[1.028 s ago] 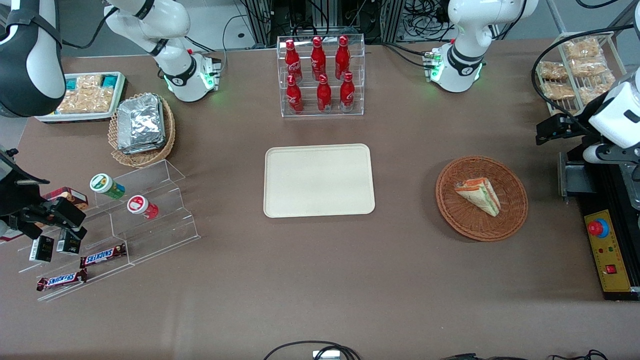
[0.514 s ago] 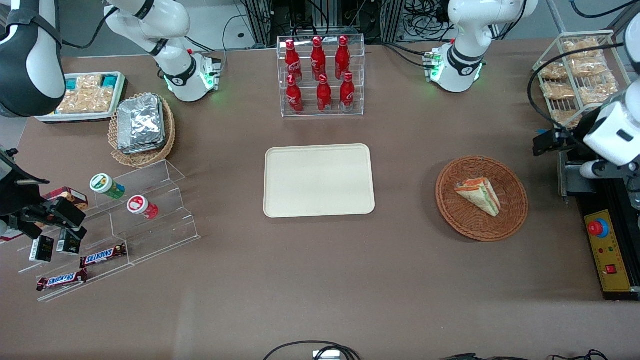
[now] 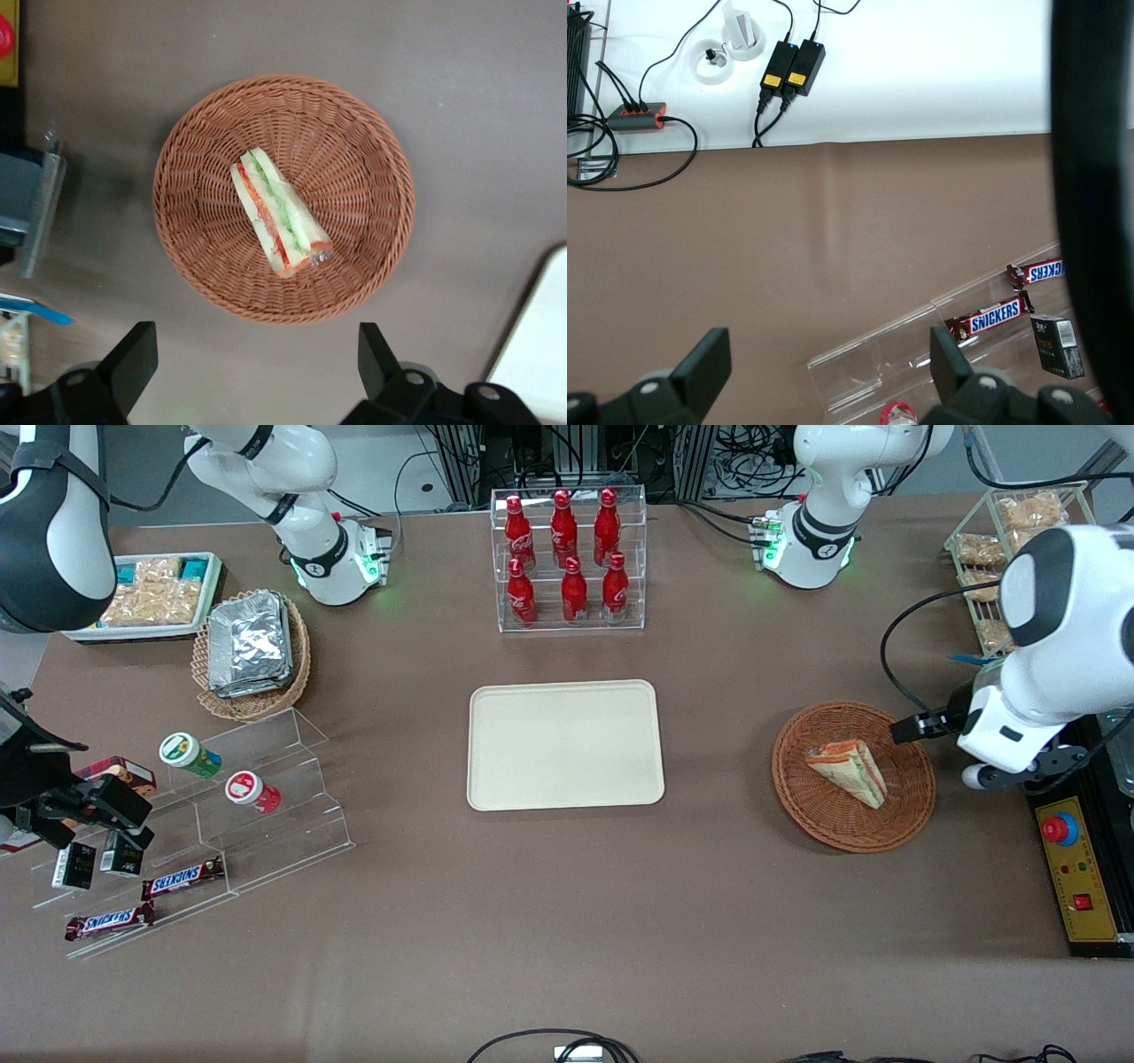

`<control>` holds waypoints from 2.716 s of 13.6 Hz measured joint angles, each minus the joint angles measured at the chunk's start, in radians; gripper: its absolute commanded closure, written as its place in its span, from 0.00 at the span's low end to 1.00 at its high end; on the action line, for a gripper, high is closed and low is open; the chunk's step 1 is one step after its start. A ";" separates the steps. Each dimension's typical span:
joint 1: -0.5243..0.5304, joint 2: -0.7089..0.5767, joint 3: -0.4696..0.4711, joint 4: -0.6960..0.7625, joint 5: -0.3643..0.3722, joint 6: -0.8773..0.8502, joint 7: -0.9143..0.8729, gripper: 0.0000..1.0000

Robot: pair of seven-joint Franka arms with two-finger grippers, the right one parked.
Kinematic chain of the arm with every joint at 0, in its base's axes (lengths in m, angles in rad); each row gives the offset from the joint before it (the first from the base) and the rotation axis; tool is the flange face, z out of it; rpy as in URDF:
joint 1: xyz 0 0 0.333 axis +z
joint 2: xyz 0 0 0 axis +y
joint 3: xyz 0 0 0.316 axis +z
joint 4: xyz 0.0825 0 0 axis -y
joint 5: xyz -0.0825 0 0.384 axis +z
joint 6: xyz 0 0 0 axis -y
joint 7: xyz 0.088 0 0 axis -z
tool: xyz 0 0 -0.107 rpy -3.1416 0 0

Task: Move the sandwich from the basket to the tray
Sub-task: 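Move the left gripper over the sandwich in the wicker basket, then lower the open left gripper around the wrapped sandwich and close it, then lift the sandwich out of the basket and carry it toward the tray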

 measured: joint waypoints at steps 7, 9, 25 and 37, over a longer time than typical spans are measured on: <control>-0.006 -0.021 -0.001 -0.300 0.000 0.353 -0.273 0.00; -0.012 -0.017 -0.003 -0.333 0.000 0.401 -0.323 0.00; -0.009 0.133 0.012 -0.477 0.000 0.750 -0.469 1.00; -0.092 0.026 -0.107 -0.166 0.055 0.287 -0.467 1.00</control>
